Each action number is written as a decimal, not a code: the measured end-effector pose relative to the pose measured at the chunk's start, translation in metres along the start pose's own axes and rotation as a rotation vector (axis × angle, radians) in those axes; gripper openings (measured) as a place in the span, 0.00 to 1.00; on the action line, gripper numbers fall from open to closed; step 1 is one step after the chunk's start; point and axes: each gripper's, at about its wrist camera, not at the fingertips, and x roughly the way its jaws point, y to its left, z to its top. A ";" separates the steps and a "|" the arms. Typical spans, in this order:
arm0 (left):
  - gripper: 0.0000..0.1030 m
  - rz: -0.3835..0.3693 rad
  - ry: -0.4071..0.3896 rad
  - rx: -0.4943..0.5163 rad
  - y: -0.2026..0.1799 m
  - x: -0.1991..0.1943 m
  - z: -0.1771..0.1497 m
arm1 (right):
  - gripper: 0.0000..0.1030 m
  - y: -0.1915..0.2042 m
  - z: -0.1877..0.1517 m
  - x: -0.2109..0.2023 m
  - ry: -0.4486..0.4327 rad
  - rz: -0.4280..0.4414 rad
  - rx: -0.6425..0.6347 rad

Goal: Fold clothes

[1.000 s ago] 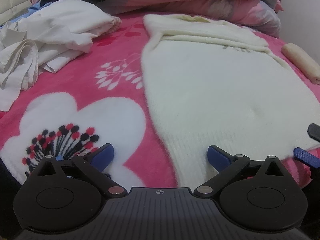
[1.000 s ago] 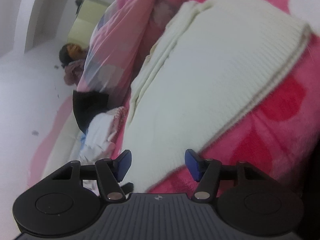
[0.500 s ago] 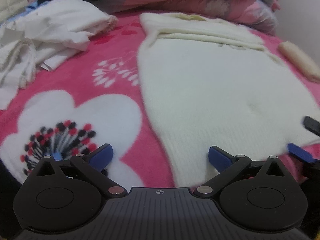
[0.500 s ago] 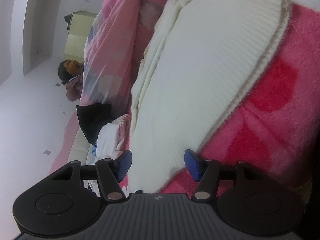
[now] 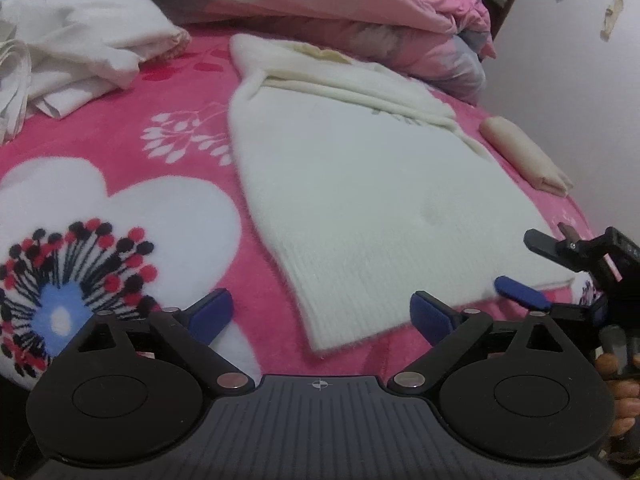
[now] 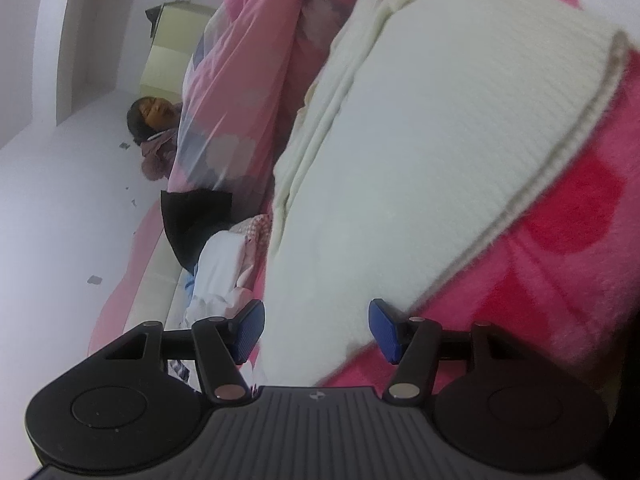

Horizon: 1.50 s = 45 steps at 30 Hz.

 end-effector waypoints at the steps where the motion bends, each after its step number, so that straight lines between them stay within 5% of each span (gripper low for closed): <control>1: 0.85 -0.001 0.001 -0.001 0.001 0.000 0.000 | 0.58 0.000 -0.001 0.002 0.009 0.004 0.005; 9: 0.54 0.006 0.025 0.021 0.000 0.001 0.004 | 0.58 -0.004 -0.004 0.007 0.008 0.007 0.043; 20: 0.48 -0.018 0.033 0.007 0.002 0.001 -0.001 | 0.41 -0.008 -0.007 0.007 -0.004 0.023 0.091; 27: 0.08 -0.058 0.025 -0.001 0.005 0.001 0.000 | 0.42 -0.006 -0.013 0.011 0.039 0.068 0.099; 40: 0.06 -0.108 -0.057 -0.055 -0.002 -0.019 0.020 | 0.49 -0.023 -0.053 0.069 0.241 0.282 0.354; 45: 0.06 -0.138 -0.079 -0.063 -0.001 -0.024 0.021 | 0.50 -0.037 -0.065 0.091 0.235 0.393 0.534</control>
